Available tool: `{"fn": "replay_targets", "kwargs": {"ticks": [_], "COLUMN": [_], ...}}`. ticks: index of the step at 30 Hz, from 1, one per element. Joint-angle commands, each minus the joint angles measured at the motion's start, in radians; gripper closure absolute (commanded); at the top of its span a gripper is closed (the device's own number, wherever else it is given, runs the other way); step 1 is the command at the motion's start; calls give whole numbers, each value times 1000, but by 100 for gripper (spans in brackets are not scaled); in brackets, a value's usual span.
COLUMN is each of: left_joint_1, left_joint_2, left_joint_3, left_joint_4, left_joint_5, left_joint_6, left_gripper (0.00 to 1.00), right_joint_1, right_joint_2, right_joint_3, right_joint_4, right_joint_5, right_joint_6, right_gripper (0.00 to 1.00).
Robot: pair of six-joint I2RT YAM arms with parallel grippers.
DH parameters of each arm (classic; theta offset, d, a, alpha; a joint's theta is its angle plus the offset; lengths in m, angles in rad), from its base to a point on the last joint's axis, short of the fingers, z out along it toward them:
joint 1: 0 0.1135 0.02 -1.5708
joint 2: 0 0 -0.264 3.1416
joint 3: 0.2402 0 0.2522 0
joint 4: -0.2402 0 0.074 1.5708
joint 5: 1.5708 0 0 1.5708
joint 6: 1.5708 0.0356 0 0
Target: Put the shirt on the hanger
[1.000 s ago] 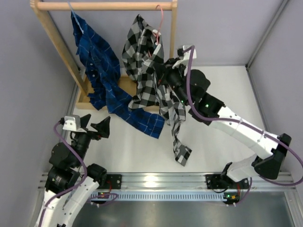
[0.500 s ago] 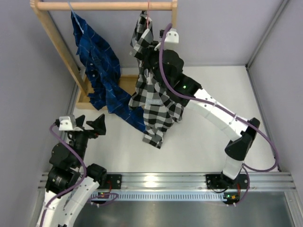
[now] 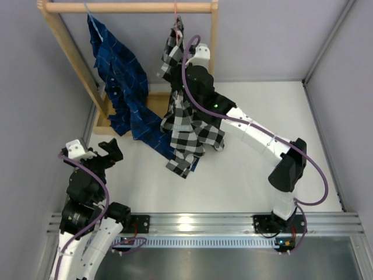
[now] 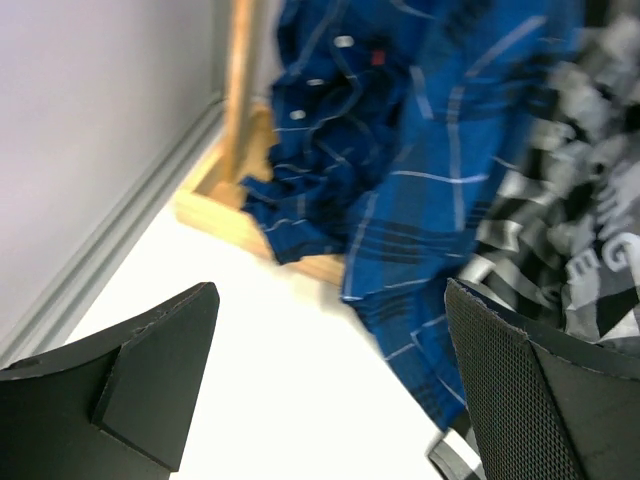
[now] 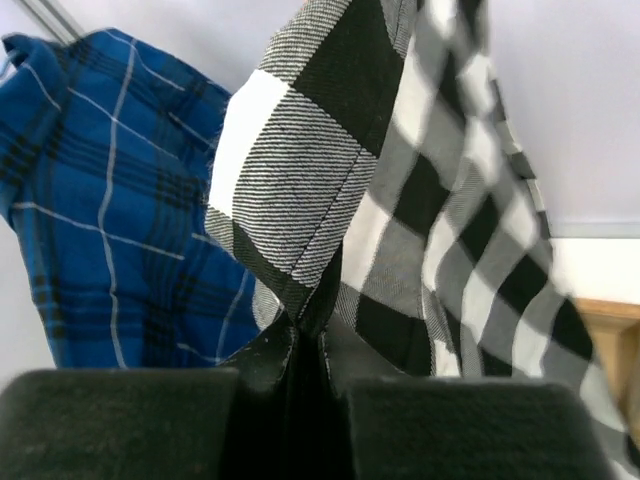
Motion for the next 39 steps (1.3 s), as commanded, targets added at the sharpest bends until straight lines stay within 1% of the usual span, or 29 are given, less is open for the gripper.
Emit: {"fn": "replay_targets", "kwargs": {"ticks": [1,2,3,4,5,6,9,11,12,13,14,15,16,17,18,20,21,23,24,26,27,30,32,33,35,39], "left_joint_1": [28,32,35,44,49,54,95,121,138,176,195,224,229,229,229,227,224,221,221,219,219,212,206,206,206,204], "left_joint_2": [27,38,50,64,88,96,130,148,165,170,180,185,187,181,176,135,118,54,29,-28,-40,-51,-43,-39,-36,-43], "left_joint_3": [43,49,55,62,71,72,81,83,86,86,86,83,82,80,71,49,39,-4,-18,-40,-40,-40,-52,-53,-58,-67], "left_joint_4": [-34,-45,-54,-78,-88,-92,-102,-100,-97,-94,-92,-92,-91,-102,-106,-109,-109,-108,-105,-96,-96,-94,-79,-71,-63,-56], "left_joint_5": [-111,-136,-176,-194,-207,-211,-208,-161,-144,-106,-87,-73,-56,-52,-44,-15,-9,34,60,100,114,131,169,206,224,261], "left_joint_6": [-56,-63,-69,-84,-90,-95,-118,-121,-121,-125,-126,-124,-115,-106,-77,-46,-37,-29,-21,-7,2,19,37,39,40,39], "left_gripper": [2,2,2,2,2,2,2,2,2,2,2,2,2,2,2,2,2,2,2,2,2,2,2,2,2,2], "right_joint_1": [-5,-7,-5,-5,-5,-5,-5,-7,-7,-7,-8,-11,-13,-14,-22,-27,-33,-36,-36,-36,-36,-34,-36,-36,-36,-36], "right_joint_2": [-66,-71,-75,-92,-108,-124,-229,-339,-379,-461,-506,-547,-639,-690,-797,-908,-1018,-1123,-1222,-1308,-1380,-1488,-1528,-1559,-1574,-1567], "right_joint_3": [-43,-50,-60,-76,-84,-96,-184,-274,-305,-366,-397,-462,-503,-552,-658,-771,-863,-932,-981,-1015,-1031,-1038,-1041,-1041,-1038,-1038], "right_joint_4": [100,108,124,125,123,121,120,105,94,73,-4,-50,-94,-168,-197,-266,-292,-352,-415,-481,-545,-639,-647,-647,-647,-647], "right_joint_5": [-67,-82,-98,-116,-124,-130,-146,-146,-142,-121,-103,-75,-1,38,107,163,219,268,308,319,324,336,359,347,319,325], "right_joint_6": [24,19,9,5,1,-11,-66,-115,-175,-204,-255,-272,-284,-300,-304,-324,-323,-306,-300,-295,-292,-286,-280,-283,-295,-294], "right_gripper": [83,69,52,16,2,1,1,1,1,1,1,1,1,1,1,1,1,1,0,0,1,1,1,1,1,1]}}
